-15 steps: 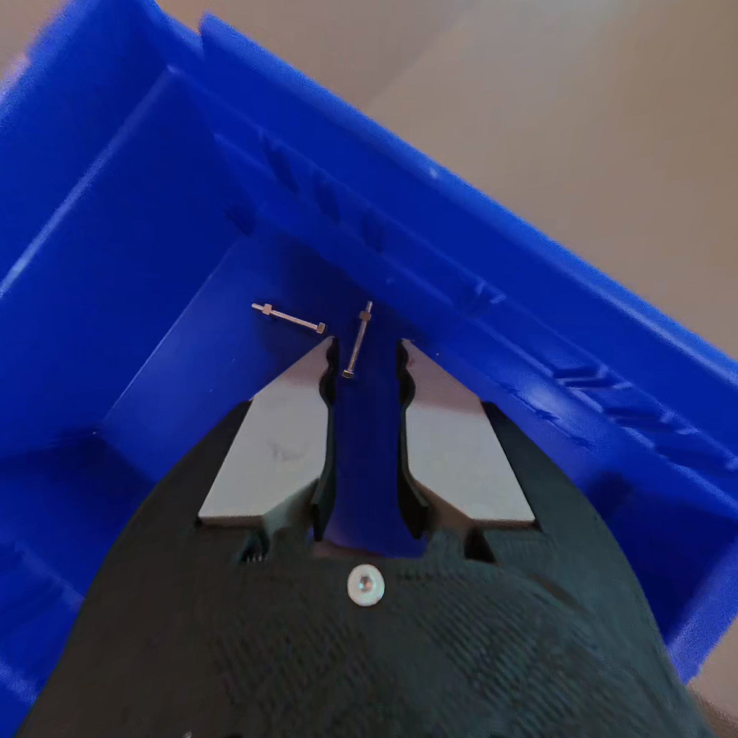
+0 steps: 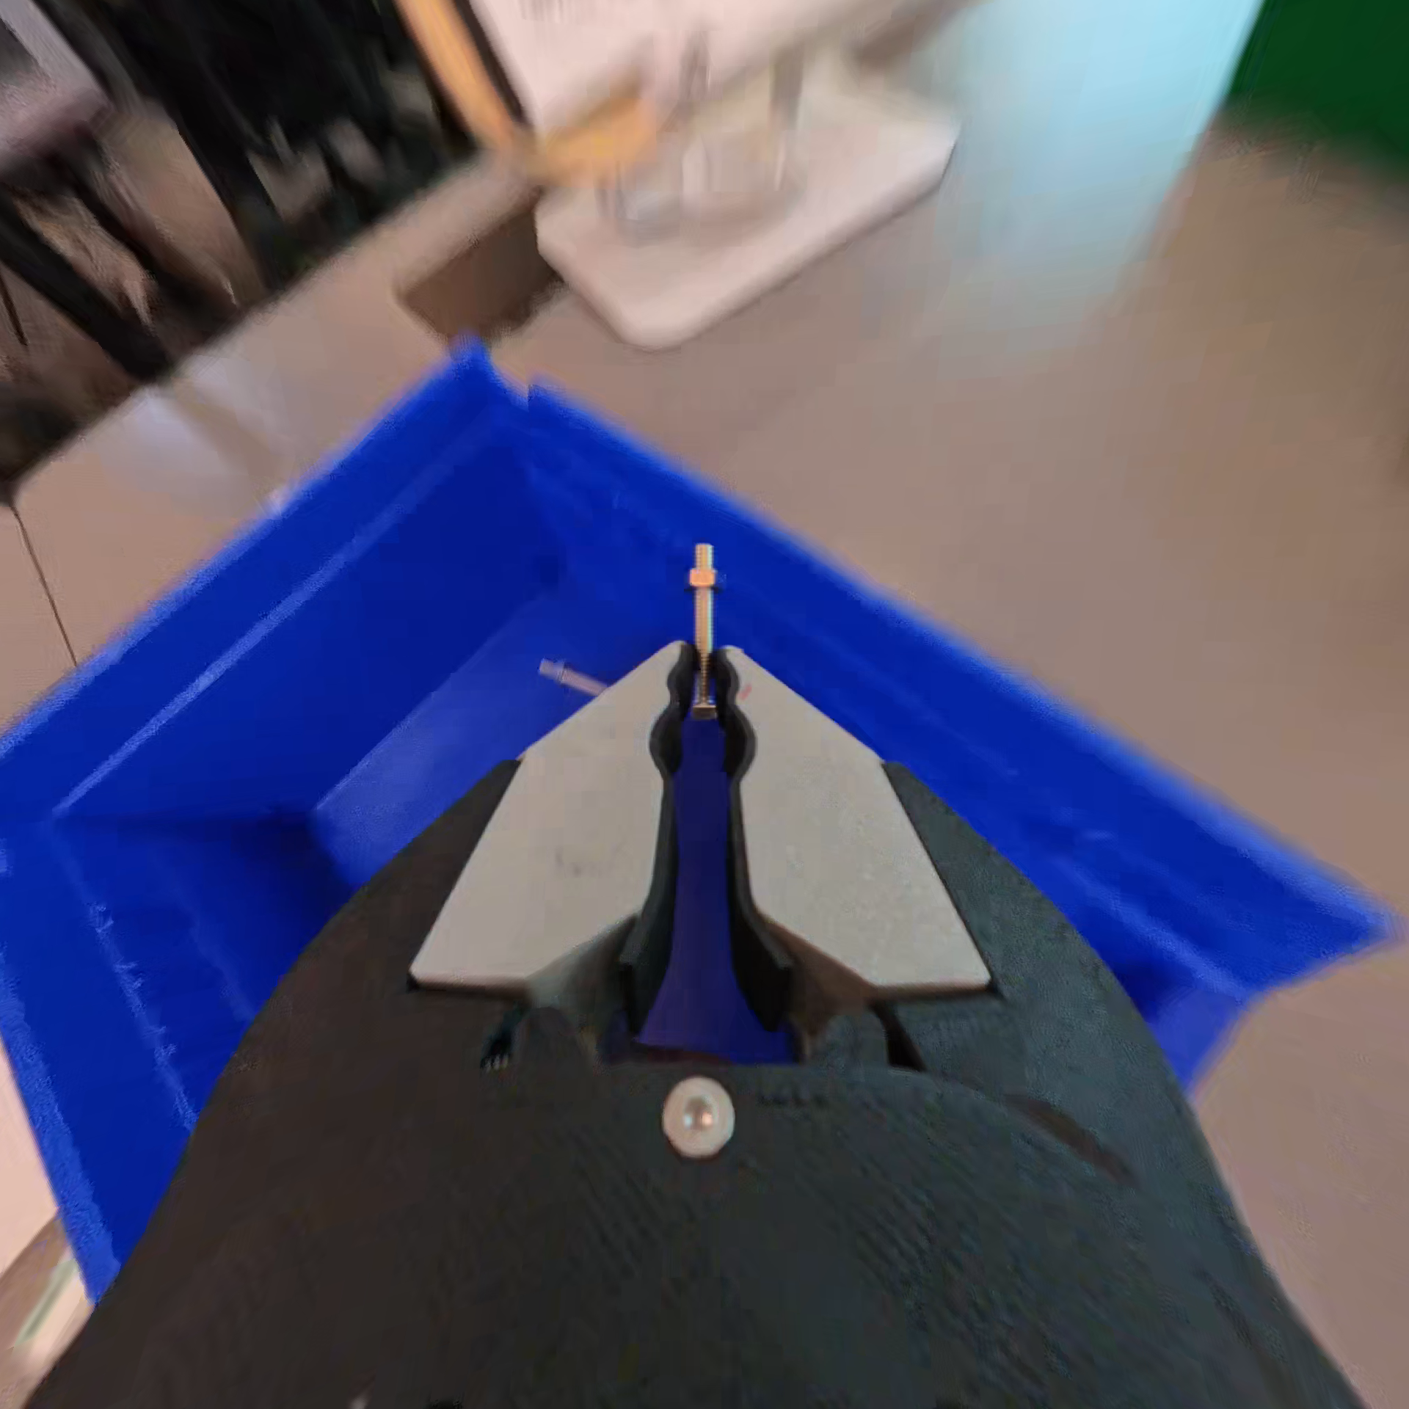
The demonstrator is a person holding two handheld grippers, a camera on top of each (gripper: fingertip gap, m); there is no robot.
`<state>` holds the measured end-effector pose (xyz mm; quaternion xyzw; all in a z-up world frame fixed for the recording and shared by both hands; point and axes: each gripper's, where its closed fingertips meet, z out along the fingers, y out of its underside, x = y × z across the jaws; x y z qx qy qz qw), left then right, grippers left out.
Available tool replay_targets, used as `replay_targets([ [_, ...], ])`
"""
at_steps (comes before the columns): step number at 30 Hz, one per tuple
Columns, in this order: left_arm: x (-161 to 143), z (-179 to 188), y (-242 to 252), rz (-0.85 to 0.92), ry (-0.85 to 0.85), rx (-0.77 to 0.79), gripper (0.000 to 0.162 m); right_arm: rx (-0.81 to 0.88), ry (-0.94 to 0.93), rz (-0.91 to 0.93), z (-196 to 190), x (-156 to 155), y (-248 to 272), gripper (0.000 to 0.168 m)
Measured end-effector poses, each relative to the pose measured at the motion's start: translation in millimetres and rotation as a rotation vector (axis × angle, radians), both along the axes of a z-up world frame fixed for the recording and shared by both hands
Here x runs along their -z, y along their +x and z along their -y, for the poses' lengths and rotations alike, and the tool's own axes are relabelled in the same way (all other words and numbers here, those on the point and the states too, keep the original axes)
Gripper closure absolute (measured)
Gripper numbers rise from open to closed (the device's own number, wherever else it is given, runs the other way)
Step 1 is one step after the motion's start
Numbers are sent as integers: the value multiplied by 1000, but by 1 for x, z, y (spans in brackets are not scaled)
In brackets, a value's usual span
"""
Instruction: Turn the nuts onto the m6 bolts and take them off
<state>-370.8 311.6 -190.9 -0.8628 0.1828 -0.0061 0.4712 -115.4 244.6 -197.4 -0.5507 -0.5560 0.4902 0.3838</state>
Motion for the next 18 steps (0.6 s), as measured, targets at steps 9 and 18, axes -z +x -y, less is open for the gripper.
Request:
replay_targets([
  [9, -97, 90, 190, 177, 512, 241, 159, -53, -118, -197, 20, -56, -8, 142],
  [18, -63, 79, 248, 318, 649, 228, 159, 44, -108, -162, 9, -69, -13, 134],
])
